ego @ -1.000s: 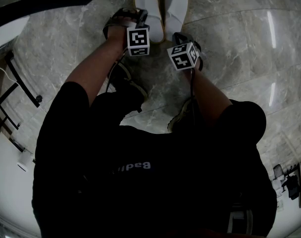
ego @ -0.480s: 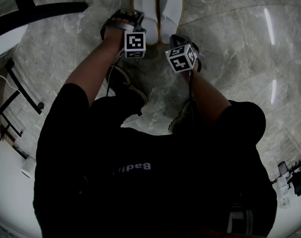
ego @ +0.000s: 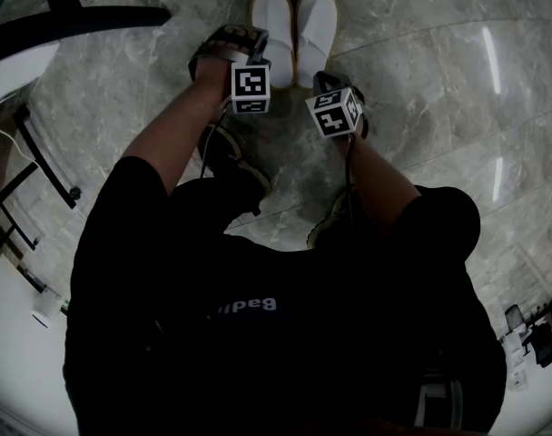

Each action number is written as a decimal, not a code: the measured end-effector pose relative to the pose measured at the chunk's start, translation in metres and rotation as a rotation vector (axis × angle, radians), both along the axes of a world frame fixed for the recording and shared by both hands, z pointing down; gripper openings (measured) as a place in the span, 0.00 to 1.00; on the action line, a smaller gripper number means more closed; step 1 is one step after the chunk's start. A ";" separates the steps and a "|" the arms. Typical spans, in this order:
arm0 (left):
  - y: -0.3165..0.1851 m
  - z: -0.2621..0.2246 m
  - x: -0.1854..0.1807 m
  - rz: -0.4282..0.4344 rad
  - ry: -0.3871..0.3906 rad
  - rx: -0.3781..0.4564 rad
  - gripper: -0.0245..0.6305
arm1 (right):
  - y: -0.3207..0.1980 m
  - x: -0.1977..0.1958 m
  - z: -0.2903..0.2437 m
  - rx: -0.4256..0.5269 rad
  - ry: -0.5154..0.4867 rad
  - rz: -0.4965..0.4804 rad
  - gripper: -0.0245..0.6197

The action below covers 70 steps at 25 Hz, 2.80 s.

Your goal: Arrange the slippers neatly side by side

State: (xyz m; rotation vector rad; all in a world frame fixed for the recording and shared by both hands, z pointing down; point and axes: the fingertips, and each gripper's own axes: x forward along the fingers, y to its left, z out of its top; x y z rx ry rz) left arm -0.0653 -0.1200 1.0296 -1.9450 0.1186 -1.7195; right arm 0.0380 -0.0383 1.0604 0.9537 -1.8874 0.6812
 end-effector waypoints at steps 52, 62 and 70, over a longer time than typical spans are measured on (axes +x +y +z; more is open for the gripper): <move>0.105 -0.679 -0.088 -0.799 0.483 -0.158 0.09 | 0.086 -0.014 -0.731 0.134 -0.089 -0.065 0.04; 0.095 -0.806 -0.040 -0.804 0.776 -0.148 0.09 | 0.070 -0.006 -0.827 0.210 -0.221 0.056 0.04; 0.125 -0.897 0.006 -0.751 0.983 -0.144 0.09 | 0.059 0.016 -0.929 0.395 -0.383 0.112 0.04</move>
